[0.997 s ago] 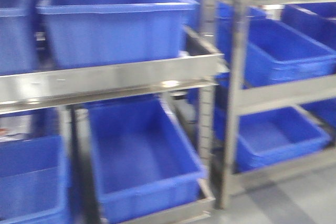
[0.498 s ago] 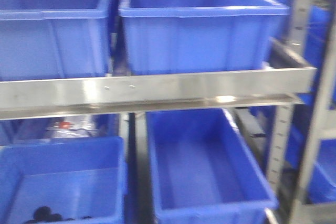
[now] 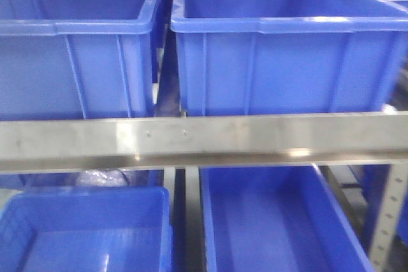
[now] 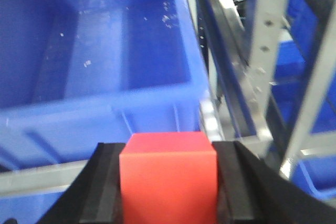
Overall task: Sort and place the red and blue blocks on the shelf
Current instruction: 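Turn and drive the base up to the shelf of blue bins, then move the right gripper with the red cube over a blue bin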
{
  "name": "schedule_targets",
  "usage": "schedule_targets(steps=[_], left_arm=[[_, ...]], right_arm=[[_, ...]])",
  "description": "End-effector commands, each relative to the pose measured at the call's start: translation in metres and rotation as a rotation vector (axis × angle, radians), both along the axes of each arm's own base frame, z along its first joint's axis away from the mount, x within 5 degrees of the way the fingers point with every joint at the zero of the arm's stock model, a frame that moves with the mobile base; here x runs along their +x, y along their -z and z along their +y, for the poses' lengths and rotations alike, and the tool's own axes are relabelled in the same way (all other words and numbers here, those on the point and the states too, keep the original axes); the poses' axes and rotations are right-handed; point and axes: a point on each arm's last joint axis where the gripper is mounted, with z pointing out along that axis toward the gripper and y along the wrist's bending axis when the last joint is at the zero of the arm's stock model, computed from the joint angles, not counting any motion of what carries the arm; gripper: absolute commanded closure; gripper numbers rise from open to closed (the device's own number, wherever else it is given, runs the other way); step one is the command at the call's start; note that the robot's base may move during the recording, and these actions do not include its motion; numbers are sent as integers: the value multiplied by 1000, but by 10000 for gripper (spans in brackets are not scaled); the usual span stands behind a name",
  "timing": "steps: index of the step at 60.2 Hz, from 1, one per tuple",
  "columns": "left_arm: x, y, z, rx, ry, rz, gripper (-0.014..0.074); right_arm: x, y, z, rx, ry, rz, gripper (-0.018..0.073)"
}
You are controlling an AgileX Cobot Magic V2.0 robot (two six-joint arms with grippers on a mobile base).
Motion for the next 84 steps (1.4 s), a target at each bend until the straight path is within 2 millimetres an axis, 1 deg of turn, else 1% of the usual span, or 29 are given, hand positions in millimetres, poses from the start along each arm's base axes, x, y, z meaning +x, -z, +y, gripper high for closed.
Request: schedule_targets(steps=[1,84], left_arm=[[2,-19,-1,-23,4,-119,470],[2,-19,-1,-23,4,-119,470]], right_arm=[[-1,-19,0,-10,-3,-123,497],[-1,-19,0,-10,-3,-124,497]])
